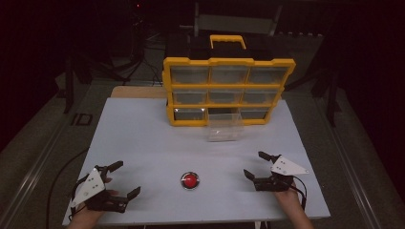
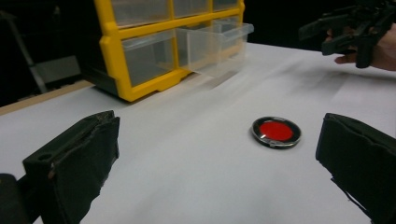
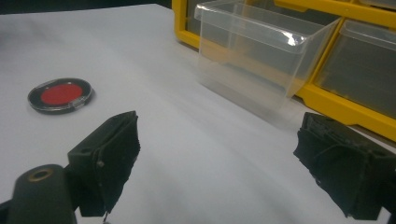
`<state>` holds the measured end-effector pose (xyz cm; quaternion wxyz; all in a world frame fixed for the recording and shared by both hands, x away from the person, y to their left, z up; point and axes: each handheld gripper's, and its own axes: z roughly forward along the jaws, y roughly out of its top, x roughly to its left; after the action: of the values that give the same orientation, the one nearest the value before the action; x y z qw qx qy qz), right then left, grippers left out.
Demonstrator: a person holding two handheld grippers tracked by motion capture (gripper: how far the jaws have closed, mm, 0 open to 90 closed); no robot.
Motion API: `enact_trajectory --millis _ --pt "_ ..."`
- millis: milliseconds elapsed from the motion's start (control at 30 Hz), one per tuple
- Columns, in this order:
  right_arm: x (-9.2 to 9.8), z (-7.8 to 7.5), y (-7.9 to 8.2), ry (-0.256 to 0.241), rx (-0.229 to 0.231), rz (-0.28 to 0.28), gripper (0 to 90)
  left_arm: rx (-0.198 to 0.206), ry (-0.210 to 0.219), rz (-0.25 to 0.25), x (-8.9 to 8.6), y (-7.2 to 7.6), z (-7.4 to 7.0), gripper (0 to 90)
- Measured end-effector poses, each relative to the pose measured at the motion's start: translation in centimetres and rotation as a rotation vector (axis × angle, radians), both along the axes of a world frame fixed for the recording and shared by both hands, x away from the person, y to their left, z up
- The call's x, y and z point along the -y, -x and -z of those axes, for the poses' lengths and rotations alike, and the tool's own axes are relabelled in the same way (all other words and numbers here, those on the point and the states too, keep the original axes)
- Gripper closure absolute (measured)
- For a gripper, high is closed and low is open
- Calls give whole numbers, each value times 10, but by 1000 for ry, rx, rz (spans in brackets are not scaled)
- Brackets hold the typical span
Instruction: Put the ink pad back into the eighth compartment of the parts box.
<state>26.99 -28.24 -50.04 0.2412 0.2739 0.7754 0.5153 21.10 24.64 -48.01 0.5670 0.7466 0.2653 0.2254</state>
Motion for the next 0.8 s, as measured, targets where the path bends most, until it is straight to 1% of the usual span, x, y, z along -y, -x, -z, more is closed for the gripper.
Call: enact_trajectory --millis 67,133,233,300,333,433,533,633,667,733,800 --pt "-1 -1 1 1 3 -3 129 -16 4 14 2 -3 -7 0" --pt "-1 -1 1 1 6 -5 129 -44 9 20 4 -6 -14 0" --pt "-1 -2 1 6 11 -3 128 -79 -12 18 9 -11 -25 0" --pt "0 -2 1 4 15 -3 128 -100 -4 39 13 -14 -33 0" --pt "0 -3 1 2 13 -4 128 -104 -5 46 14 -16 -36 0" --pt "0 -3 1 -1 14 -3 128 -112 5 75 19 -20 -46 0" --pt "0 -3 2 -2 15 -5 127 -101 10 98 23 -22 -56 0" --pt "0 -4 2 -3 18 -6 127 -86 -10 104 28 -25 -64 0" --pt "0 -4 2 -5 17 -6 127 -81 -11 107 29 -26 -67 0" --pt "0 -4 2 -10 16 -9 127 -86 -8 118 31 -28 -72 0" --pt "-1 -5 3 -10 22 -9 127 -79 -7 115 33 -30 -77 0"
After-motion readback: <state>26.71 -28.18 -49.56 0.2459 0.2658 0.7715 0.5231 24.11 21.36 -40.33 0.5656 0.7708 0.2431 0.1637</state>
